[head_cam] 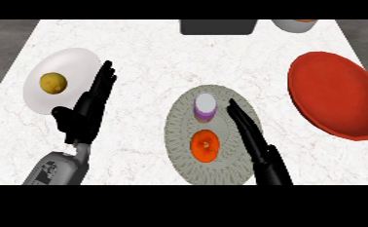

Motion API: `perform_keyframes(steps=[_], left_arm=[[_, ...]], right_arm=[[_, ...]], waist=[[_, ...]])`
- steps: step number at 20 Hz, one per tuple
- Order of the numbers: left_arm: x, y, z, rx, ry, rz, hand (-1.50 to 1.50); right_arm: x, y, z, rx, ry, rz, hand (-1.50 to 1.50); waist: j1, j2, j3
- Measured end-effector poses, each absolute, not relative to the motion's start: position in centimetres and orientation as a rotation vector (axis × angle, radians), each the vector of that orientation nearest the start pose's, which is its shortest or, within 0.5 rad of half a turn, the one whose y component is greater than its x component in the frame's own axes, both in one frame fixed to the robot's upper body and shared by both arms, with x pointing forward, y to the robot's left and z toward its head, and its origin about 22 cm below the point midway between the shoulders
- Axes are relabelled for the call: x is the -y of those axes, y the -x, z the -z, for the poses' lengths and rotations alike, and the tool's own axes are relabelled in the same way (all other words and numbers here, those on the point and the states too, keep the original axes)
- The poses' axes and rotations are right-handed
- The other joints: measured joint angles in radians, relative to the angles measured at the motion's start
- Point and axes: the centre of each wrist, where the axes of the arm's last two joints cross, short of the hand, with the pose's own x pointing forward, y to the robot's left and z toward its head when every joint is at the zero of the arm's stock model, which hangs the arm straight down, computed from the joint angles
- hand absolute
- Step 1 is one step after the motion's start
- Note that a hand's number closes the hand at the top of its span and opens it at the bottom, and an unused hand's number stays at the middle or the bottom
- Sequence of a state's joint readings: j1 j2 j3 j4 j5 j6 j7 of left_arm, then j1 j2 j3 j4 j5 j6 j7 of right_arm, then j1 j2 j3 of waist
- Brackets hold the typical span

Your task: Pick the squash from the placemat and place it in the bowl

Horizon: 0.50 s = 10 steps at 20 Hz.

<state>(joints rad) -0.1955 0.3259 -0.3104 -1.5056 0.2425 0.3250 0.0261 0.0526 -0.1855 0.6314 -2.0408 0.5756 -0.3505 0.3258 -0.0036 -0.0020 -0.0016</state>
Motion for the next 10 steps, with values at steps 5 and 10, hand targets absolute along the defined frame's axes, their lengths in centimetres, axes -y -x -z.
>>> perform_keyframes(steps=[5, 10], left_arm=[[-21.3, -27.4, -3.1, 1.595, -0.065, 0.111, 0.00], [-21.8, -27.4, -3.6, 1.594, -0.070, 0.116, 0.00]], right_arm=[[12.1, -18.0, -10.3, 1.638, 0.324, -0.570, -1.50], [11.3, -19.0, -10.4, 1.476, 0.333, -0.660, -1.50]], waist=[[0.006, 0.001, 0.000], [0.007, 0.002, 0.001]])
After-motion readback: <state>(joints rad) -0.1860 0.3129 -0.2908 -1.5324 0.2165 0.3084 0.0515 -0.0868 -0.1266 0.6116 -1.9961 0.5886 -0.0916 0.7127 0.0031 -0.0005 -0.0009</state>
